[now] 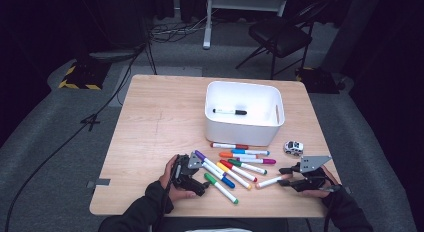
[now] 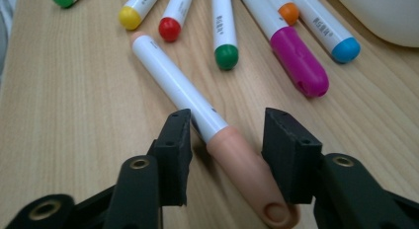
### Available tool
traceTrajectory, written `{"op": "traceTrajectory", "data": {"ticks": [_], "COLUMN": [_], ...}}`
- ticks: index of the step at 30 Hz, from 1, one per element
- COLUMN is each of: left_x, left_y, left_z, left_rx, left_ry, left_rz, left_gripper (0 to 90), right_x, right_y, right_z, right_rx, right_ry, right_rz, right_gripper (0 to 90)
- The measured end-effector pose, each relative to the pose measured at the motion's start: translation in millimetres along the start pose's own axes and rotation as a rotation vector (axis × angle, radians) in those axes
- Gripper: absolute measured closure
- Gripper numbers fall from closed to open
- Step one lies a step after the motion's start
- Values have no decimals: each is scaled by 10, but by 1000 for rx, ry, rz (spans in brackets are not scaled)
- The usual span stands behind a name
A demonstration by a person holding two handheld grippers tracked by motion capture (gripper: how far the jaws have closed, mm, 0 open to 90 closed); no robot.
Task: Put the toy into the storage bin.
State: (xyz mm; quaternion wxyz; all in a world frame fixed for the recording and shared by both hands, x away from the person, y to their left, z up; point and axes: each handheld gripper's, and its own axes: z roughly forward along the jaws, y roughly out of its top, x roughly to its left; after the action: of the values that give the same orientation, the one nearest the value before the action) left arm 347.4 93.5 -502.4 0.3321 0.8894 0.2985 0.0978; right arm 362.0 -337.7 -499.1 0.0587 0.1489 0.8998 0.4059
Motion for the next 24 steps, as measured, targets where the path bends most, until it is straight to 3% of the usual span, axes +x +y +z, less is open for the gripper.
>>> {"op": "traceTrajectory", "data": {"ticks": [4,8,13,16,17,24], "left_x": [-1,0,1,-15,4,4], "left_y": [0,0,4,2,9,10], "left_z": [1,-1,-4,-4,6,7], "left_rx": [-1,-1,0,12,-1,-3], "left_ry": [3,3,10,13,14,17], "left_rz": [0,2,1,-29,-2,-5], "left_gripper": [6,7,7,7,7,7], "right_x": [65,139,156,156,168,171], "right_y": [-72,-126,-136,-141,-141,-80], "right_z": [-63,-124,-141,-149,-165,-317], "right_rx": [-14,-11,-14,-15,-3,-60], "right_ry": [-2,28,50,55,56,29], "right_rz": [-12,-27,-68,-57,-35,-52], "right_gripper": [656,734,741,741,741,742]}}
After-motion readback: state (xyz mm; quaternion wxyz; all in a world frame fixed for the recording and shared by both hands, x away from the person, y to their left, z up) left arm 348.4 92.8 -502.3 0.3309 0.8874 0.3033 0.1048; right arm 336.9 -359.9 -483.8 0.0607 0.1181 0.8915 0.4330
